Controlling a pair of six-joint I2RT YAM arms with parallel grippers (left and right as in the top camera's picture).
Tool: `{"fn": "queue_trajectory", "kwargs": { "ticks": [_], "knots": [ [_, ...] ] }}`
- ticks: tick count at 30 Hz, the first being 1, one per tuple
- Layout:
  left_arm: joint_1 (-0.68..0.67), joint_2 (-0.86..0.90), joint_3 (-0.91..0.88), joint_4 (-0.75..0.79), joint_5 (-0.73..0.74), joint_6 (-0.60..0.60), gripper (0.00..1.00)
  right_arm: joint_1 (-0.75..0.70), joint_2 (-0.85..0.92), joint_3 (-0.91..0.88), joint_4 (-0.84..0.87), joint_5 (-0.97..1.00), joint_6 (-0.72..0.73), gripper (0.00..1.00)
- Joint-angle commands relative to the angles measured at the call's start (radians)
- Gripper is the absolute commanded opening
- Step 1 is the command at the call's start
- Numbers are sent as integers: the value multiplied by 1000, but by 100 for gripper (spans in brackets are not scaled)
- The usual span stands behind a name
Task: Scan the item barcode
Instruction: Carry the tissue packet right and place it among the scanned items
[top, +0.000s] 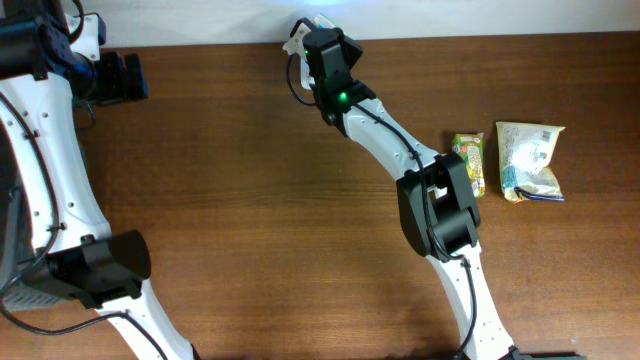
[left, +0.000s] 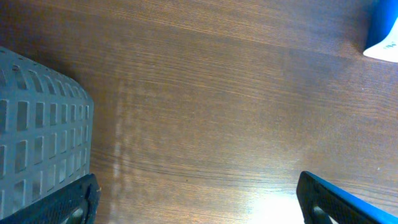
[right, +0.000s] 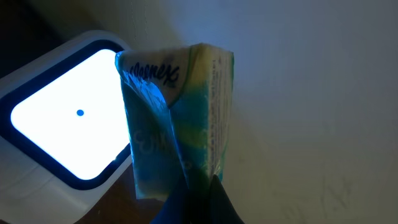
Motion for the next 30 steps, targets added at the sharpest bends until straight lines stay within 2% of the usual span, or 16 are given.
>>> {"fn": "queue_trajectory", "kwargs": {
  "ticks": [1,3,7,10,13,16,17,19,24,30],
  "knots": [
    [5,-4,16,2,7,12,99,15,-42,8,-50,-24,16,4],
    [5,-4,16,2,7,12,99,26,-98,8,-106,-81,100,4],
    [5,-4,16,2,7,12,99,33,-270,8,-377,-376,314,4],
    [5,-4,16,2,7,12,99,21,-373,8,-614,-615,514,4],
    [5,-4,16,2,7,12,99,-6,-432,8,-901,-765,612,4],
    [5,-4,16,2,7,12,99,-23,-433,8,-1171,-754,613,4],
    [5,-4,16,2,7,12,99,-31,-425,7,-1277,-689,611,4],
    [5,-4,16,2,7,12,99,-47,-419,-8,-1362,-573,612,4],
    [5,-4,16,2,7,12,99,-139,-419,-111,-1383,-417,617,4],
    [5,-4,16,2,7,12,99,-335,-419,-196,-1397,-328,832,4]
  ]
}}
